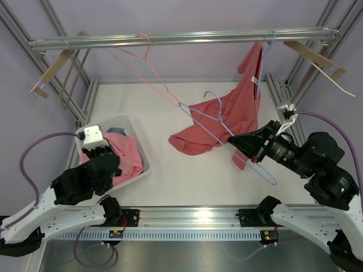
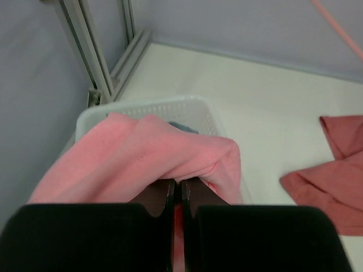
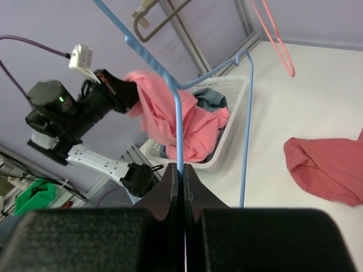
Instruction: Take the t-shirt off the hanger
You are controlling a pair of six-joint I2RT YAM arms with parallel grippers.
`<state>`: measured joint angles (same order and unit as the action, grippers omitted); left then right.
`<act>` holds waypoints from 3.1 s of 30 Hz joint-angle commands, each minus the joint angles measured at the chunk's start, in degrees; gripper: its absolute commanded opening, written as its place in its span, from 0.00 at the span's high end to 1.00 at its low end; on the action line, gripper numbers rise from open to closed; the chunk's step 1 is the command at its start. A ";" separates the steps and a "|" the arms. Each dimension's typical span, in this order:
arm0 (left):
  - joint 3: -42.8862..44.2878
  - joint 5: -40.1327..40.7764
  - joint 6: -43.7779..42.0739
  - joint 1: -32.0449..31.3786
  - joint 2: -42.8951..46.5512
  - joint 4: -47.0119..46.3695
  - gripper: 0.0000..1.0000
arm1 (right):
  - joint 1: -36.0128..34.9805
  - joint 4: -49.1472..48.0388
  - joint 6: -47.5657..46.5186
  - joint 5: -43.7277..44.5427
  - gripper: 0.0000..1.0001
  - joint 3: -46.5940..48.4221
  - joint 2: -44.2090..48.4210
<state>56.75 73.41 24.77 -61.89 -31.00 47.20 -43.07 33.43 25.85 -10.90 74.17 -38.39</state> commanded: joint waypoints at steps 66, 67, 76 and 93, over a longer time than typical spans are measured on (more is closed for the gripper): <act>5.82 -81.84 16.09 46.16 7.53 -18.90 0.01 | 6.95 -26.57 -1.41 16.52 0.89 16.98 -46.34; 7.13 -82.54 16.44 46.16 7.80 -19.25 0.01 | 6.95 -26.23 -1.67 17.22 0.71 15.93 -45.73; 12.86 -85.01 16.62 45.63 8.50 -19.25 0.01 | 6.95 -21.39 -5.98 18.98 0.31 11.09 -38.08; 8.55 -86.85 17.50 44.66 7.36 -25.58 0.01 | 26.35 -8.65 -8.44 25.23 0.54 11.43 -25.93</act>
<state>65.10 -9.98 41.54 -17.04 -23.16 25.56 -20.36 21.04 18.15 12.58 82.76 -62.33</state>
